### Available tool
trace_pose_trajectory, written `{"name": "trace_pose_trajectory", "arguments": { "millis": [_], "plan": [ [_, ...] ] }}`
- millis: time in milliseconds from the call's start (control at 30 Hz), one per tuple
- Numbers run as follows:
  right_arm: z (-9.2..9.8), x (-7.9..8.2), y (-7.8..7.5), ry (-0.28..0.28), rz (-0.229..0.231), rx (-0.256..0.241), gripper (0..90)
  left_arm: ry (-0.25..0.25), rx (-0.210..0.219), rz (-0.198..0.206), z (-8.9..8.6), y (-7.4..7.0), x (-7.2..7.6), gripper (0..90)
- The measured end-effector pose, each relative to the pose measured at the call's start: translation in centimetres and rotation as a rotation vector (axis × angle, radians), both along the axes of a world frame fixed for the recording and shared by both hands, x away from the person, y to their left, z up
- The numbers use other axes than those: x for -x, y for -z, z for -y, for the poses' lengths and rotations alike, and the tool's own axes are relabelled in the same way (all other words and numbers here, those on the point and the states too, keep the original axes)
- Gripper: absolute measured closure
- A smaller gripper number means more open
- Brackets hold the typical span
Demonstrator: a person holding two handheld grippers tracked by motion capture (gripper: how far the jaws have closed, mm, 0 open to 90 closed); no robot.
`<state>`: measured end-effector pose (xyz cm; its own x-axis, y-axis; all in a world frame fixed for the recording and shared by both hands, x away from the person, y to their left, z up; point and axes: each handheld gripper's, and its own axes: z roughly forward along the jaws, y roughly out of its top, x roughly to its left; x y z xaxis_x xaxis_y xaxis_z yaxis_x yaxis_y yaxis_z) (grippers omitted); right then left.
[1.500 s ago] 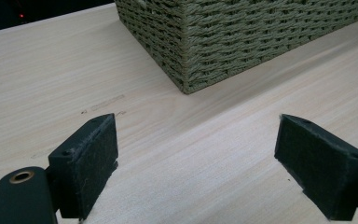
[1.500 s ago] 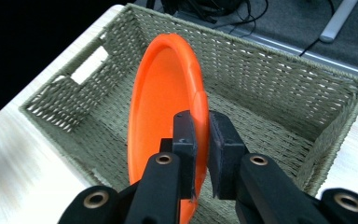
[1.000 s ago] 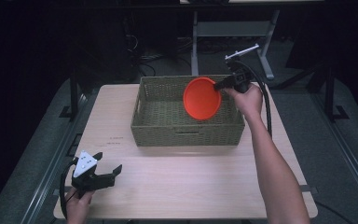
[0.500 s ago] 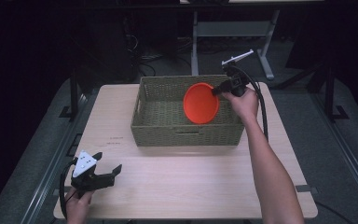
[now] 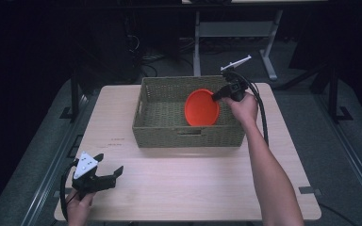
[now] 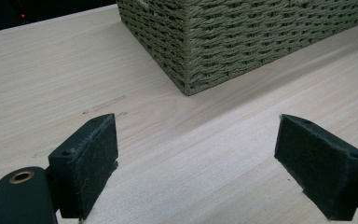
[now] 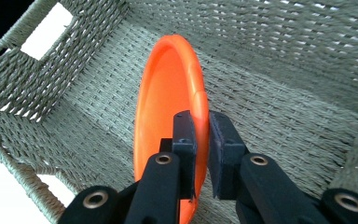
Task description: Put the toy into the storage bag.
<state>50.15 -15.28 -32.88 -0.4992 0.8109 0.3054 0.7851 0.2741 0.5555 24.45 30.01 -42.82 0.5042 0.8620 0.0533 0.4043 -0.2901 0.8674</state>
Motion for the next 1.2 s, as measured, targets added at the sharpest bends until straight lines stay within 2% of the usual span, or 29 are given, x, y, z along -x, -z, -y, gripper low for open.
{"name": "trace_pose_trajectory", "arguments": {
  "millis": [267,467,567,667,900,1200],
  "plan": [
    [-0.8,-0.2,1.0,-0.023,-0.033,0.017,81.7,-0.002,0.002,0.003,0.0,0.0,0.0,12.8],
    [-0.9,-0.3,1.9,-0.019,-0.048,0.065,81.2,-0.005,0.007,0.0,0.1,0.0,-0.1,12.8],
    [-0.8,-0.4,1.9,-0.019,-0.062,0.053,80.9,-0.009,0.006,-0.004,0.1,0.0,-0.2,12.8],
    [-0.7,-0.4,1.9,-0.03,-0.067,0.065,80.6,-0.009,0.005,-0.003,0.0,0.0,-0.2,12.8],
    [-0.2,-0.5,2.0,-0.026,-0.096,0.042,78.6,-0.011,0.004,-0.001,0.0,0.0,-0.2,12.8],
    [0.3,-0.6,2.0,-0.013,-0.107,0.054,74.7,-0.009,0.004,-0.006,0.1,0.0,-0.3,12.8]
  ]
}}
